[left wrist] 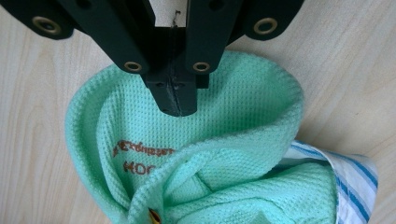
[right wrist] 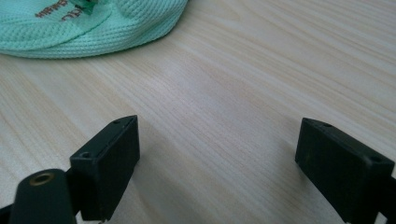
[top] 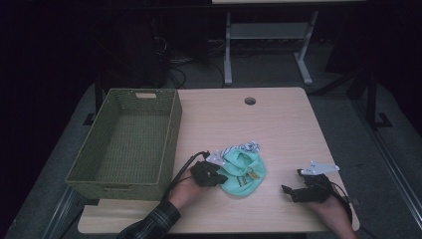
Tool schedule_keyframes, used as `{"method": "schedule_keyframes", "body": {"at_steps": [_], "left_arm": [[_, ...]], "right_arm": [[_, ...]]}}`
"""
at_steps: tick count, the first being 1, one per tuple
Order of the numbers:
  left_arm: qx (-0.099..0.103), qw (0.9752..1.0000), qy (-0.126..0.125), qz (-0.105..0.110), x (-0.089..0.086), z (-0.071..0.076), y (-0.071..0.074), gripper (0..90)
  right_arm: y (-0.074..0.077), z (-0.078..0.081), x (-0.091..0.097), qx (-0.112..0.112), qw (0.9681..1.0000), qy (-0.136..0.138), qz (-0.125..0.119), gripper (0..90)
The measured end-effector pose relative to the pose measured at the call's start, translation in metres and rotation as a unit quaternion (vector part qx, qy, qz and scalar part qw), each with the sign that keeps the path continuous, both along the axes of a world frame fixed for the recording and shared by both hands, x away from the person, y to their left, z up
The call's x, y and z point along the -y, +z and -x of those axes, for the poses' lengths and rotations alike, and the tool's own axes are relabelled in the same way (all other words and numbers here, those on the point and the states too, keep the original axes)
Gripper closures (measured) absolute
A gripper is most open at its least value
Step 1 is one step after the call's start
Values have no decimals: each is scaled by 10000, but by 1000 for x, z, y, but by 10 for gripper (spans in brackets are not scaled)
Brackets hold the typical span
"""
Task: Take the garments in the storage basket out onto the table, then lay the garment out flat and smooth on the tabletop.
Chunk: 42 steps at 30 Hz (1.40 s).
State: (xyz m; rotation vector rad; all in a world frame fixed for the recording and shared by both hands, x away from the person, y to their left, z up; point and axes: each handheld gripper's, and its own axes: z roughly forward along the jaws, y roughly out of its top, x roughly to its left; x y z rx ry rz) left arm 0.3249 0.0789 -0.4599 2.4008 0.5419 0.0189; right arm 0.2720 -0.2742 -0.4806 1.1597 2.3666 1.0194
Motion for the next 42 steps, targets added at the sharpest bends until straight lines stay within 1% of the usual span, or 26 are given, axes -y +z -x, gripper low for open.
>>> {"method": "schedule_keyframes", "body": {"at_steps": [2,4,5,6,9,10,12,14,15,16,17,19,22,23,25,27,28,30,31,32,34,35,36,38,40,42], "left_arm": [[-5,10000,34,20,1,0,0,893],[-5,10000,49,22,1,1,0,893],[-5,10000,49,22,1,1,0,893],[-5,10000,50,20,1,1,0,893],[-9,10000,27,-4,1,0,0,893],[-16,10000,42,-1,1,0,0,894],[-12,10000,43,-4,1,0,0,893],[-37,9999,119,59,2,1,0,894],[-7,10000,49,-22,1,0,0,894],[-2,10000,44,-42,1,1,1,894],[-15,9999,101,4,3,2,0,894],[-22,9999,99,-9,3,2,1,894],[-18,10000,93,-10,3,2,1,894],[3,10000,70,-35,3,2,1,894],[14,10000,53,-66,3,2,1,893],[22,10000,45,-76,3,2,1,894],[13,10000,50,-68,3,2,1,893],[-12,10000,73,-23,3,1,1,894],[-17,10000,77,-14,3,1,1,894],[-16,10000,76,-19,4,1,1,894],[-13,10000,75,-26,4,1,1,894],[-13,10000,73,-31,4,1,1,894],[-13,10000,73,-31,4,1,1,894],[0,10000,66,-39,4,1,1,894],[3,10000,65,-35,4,1,1,894],[-10,10000,71,-29,4,1,1,894]], "right_arm": [[2,0,-1,-69,10000,-37,35,133],[5,-2,-3,-83,9998,-35,163,132],[5,-2,-3,-83,9998,-35,163,132],[6,-4,-3,-125,9998,-38,159,132],[13,-8,-5,-72,9999,-42,105,133],[18,-13,-7,-100,9999,-84,65,137],[20,-15,-8,-132,9999,-90,43,138],[22,-21,-10,-130,9999,-47,-2,149],[22,-23,-11,-146,9999,-38,-16,152],[23,-26,-13,-181,9998,-56,-37,154],[25,-28,-14,-164,9998,-62,-38,181],[29,-32,-15,-78,9999,-60,-63,217],[37,-42,-16,-32,9999,-29,-155,279],[37,-42,-16,-32,9999,-29,-155,279],[40,-46,-17,27,9997,18,-255,367],[43,-51,-19,54,9997,53,-243,417],[45,-56,-21,47,9994,132,-309,450],[45,-58,-23,74,9992,177,-339,469],[45,-61,-24,138,9990,216,-376,485],[45,-67,-27,44,9990,245,-361,494],[45,-70,-29,32,9991,263,-332,509],[45,-75,-32,61,9988,301,-381,549],[45,-75,-32,61,9988,301,-381,549],[45,-79,-35,150,9986,315,-398,572],[44,-89,-40,32,9988,317,-362,571],[44,-93,-41,45,9987,316,-385,573]]}}
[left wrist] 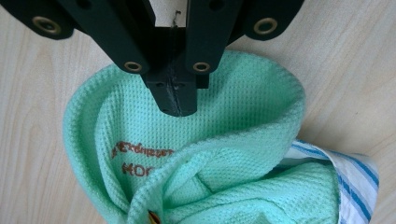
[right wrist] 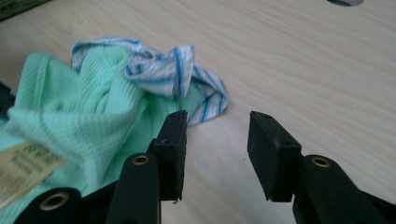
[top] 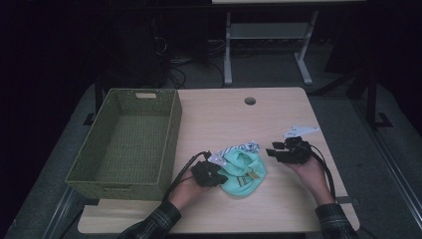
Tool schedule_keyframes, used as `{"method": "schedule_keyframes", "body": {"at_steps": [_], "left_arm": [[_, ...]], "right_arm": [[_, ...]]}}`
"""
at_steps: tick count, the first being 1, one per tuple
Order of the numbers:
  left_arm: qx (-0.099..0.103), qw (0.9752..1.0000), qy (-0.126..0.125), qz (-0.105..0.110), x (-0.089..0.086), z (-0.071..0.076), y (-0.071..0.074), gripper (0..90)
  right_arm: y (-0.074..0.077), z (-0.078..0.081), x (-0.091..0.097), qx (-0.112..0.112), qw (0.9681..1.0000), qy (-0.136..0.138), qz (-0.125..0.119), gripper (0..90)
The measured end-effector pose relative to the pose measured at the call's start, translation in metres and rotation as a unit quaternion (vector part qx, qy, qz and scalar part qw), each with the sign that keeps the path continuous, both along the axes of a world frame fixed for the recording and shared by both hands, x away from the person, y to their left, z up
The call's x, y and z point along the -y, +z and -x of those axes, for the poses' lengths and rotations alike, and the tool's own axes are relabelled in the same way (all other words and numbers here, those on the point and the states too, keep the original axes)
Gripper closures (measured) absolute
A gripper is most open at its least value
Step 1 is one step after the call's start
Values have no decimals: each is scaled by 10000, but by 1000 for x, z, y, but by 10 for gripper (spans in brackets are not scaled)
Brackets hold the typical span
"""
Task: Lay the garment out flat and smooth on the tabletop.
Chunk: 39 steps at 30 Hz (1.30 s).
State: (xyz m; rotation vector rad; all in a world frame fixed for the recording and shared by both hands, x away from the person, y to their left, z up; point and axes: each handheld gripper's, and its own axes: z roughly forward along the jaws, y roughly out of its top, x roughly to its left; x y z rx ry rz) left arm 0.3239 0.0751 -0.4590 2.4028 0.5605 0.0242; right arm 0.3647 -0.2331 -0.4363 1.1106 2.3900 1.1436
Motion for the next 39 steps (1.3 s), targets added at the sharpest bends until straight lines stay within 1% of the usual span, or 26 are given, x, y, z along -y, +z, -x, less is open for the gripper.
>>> {"method": "schedule_keyframes", "body": {"at_steps": [2,3,4,5,6,9,10,11,12,13,15,16,18,19,21,22,26,28,30,31,32,33,34,36,37,39], "left_arm": [[-9,10000,5,-4,0,0,0,894],[-12,10000,7,-8,0,0,0,894],[-2,10000,-4,-17,0,0,0,894],[-4,10000,-21,-40,0,0,0,894],[-3,10000,-28,-47,0,0,1,894],[-7,10000,-26,-39,0,0,0,894],[-6,10000,-25,-39,0,0,0,894],[-7,10000,-30,-41,0,0,0,894],[-4,10000,-31,-40,0,-1,0,894],[-11,10000,-21,-24,0,0,0,894],[-6,10000,-32,-38,0,-1,0,894],[-7,10000,-24,-32,0,0,0,894],[-12,10000,-4,-13,0,0,0,894],[-1,10000,-39,-48,0,0,1,894],[-5,10000,-34,-40,0,0,0,894],[-1,10000,-46,-52,0,0,1,894],[24,9999,-83,-94,0,-1,1,894],[24,9999,-80,-93,0,-1,1,894],[21,9999,-79,-94,0,-1,1,894],[21,9999,-79,-94,0,-1,1,894],[26,9999,-80,-104,0,-1,1,894],[26,9999,-80,-104,0,-1,1,894],[17,10000,-49,-77,1,0,1,894],[24,9999,-55,-85,1,0,1,894],[27,10000,-21,-51,1,1,1,894],[36,10000,-24,-60,1,1,1,894]], "right_arm": [[-2,-6,-3,80,10000,5,-24,582],[-3,-7,-4,48,10000,-5,-39,580],[-4,-11,-5,-39,10000,11,-4,579],[-5,-14,-7,-50,10000,9,13,579],[-5,-16,-8,-82,10000,-4,-27,580],[-6,-23,-13,-3,10000,-1,-30,586],[-8,-25,-15,-22,10000,-14,-47,587],[-11,-29,-20,-137,9999,21,0,570],[-11,-29,-20,-137,9999,21,0,570],[-14,-32,-24,-159,9998,91,-42,570],[-14,-33,-27,-162,9998,123,-77,569],[-15,-35,-33,-186,9997,176,-41,569],[-16,-35,-35,-200,9996,204,-23,569],[-18,-36,-38,-223,9995,233,-16,570],[-20,-36,-40,-277,9993,248,13,572],[-23,-37,-41,-310,9991,296,35,577],[-29,-37,-42,-372,9989,298,47,616],[-31,-36,-43,-354,9988,319,90,650],[-34,-36,-44,-341,9986,371,140,703],[-34,-36,-44,-341,9986,371,140,703],[-35,-35,-45,-334,9984,409,176,731],[-35,-35,-45,-334,9984,409,176,731],[-36,-35,-46,-265,9984,450,199,766],[-36,-34,-47,-278,9984,453,201,782],[-36,-34,-47,-258,9983,473,245,807],[-36,-33,-47,-263,9980,527,223,864]]}}
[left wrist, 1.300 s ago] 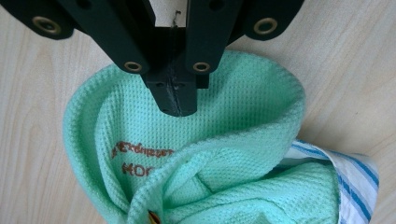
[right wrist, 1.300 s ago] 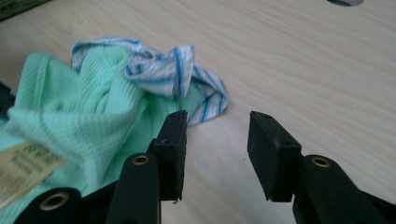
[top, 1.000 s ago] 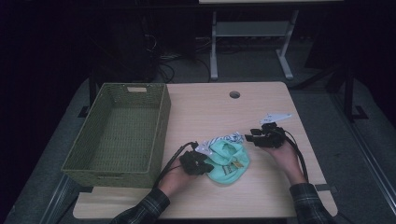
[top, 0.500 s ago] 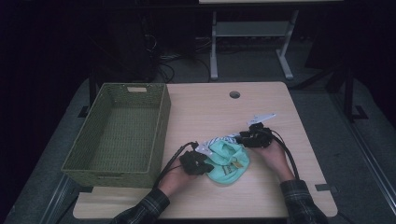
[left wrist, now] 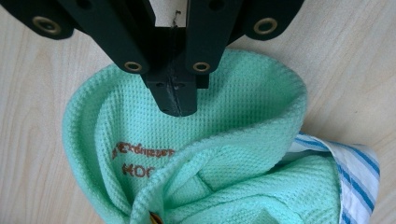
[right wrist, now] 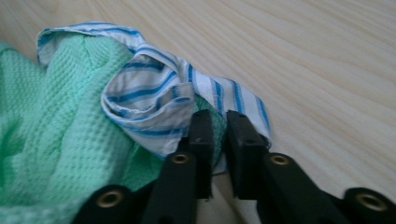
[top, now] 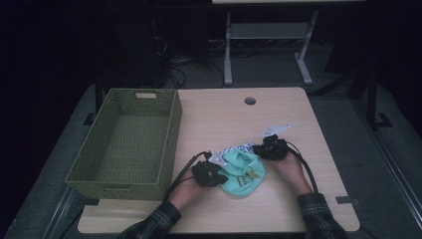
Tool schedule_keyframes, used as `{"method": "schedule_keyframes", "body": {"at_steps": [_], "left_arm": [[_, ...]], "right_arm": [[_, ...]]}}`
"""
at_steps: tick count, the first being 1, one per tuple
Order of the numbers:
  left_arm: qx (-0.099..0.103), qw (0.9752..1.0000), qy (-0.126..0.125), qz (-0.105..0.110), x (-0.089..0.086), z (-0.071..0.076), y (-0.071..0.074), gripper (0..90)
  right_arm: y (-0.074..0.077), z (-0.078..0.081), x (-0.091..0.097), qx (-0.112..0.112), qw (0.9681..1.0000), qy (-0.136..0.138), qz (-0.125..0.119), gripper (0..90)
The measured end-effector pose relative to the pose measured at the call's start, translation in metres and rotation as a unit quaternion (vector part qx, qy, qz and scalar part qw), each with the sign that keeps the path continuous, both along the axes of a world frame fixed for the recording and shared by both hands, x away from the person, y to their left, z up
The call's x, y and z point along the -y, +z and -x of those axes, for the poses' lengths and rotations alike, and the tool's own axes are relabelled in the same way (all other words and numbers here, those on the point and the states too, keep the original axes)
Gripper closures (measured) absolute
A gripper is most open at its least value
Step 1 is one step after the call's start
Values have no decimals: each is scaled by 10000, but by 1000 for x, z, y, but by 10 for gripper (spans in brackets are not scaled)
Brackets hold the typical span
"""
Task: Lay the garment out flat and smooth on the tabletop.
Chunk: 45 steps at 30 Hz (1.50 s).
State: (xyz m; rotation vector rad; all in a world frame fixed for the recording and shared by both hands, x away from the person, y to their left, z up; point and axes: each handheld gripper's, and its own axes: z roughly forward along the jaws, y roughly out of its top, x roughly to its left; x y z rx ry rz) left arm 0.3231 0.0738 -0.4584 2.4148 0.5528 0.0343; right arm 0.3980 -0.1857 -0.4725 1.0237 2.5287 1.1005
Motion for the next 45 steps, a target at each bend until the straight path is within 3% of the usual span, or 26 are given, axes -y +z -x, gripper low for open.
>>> {"method": "schedule_keyframes", "body": {"at_steps": [5,8,16,25,37,45], "left_arm": [[6,10000,-2,-8,0,0,0,894],[0,10000,1,1,0,0,0,894],[3,10000,-25,-36,0,0,0,894],[-4,10000,-43,-54,-1,-1,1,895],[-11,10000,-47,-55,-1,-1,1,895],[-19,10000,-8,-18,-1,0,0,895]], "right_arm": [[1,1,0,-4,10000,22,18,890],[5,1,3,-18,9999,-15,-123,893],[19,6,15,177,9995,-154,-213,894],[27,8,35,273,9984,-455,-199,896],[25,7,66,195,9950,-972,-129,896],[17,4,75,58,9941,-1084,-38,895]]}}
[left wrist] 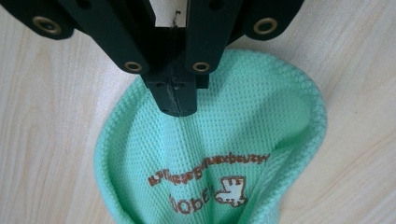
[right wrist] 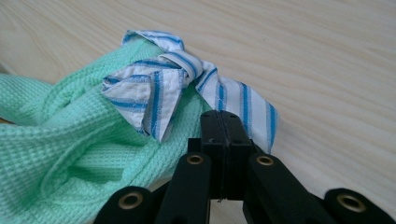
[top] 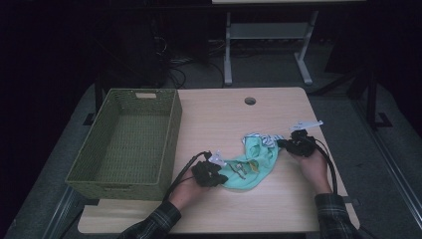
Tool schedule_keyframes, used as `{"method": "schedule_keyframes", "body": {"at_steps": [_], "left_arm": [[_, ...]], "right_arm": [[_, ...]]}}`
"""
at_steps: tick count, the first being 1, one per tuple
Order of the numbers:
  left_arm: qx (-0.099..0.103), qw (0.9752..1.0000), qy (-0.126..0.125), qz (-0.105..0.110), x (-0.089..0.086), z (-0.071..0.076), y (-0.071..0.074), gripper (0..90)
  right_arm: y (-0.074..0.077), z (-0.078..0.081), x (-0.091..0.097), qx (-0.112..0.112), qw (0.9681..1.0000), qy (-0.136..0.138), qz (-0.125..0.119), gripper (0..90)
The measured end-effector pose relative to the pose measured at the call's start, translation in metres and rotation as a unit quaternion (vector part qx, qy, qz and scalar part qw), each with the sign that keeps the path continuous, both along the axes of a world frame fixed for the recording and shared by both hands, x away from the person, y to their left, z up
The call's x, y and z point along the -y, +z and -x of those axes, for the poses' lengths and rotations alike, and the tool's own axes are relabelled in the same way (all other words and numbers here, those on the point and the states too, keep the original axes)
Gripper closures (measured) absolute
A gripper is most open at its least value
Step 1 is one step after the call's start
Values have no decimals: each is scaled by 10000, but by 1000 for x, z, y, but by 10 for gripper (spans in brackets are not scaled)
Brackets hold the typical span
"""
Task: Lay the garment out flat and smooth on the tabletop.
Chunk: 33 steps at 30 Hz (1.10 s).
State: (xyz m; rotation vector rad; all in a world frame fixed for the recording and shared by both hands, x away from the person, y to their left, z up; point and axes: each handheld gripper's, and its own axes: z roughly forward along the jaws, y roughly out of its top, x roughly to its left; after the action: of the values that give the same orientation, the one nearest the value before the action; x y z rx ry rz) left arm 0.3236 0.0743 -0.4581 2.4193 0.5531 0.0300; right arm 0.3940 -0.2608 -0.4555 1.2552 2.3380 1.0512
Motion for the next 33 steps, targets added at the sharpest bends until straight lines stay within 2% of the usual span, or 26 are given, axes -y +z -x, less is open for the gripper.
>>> {"method": "schedule_keyframes", "body": {"at_steps": [4,7,8,11,14,15,25,27,33], "left_arm": [[5,10000,-21,-36,0,-1,0,894],[-19,10000,-38,-34,0,-1,1,892],[-43,10000,-14,-3,0,-1,1,863],[13,10000,-7,-16,-1,-1,4,839],[212,9997,112,100,-3,-2,14,787],[212,9997,112,100,-3,-2,14,770],[599,9964,526,291,-11,-20,31,684],[652,9958,580,277,-10,-24,31,667],[661,9960,561,208,-2,-28,24,609]], "right_arm": [[1,0,-1,64,10000,46,-46,877],[4,3,-2,67,9998,72,-178,817],[6,5,-2,79,9997,101,-215,777],[8,7,-2,115,9996,123,-229,765],[11,8,0,177,9995,103,-224,754],[11,8,0,177,9995,103,-224,754],[8,6,7,75,9997,-6,-246,721],[6,4,7,22,9997,7,-255,712],[0,2,1,-120,9997,39,-209,708]]}}
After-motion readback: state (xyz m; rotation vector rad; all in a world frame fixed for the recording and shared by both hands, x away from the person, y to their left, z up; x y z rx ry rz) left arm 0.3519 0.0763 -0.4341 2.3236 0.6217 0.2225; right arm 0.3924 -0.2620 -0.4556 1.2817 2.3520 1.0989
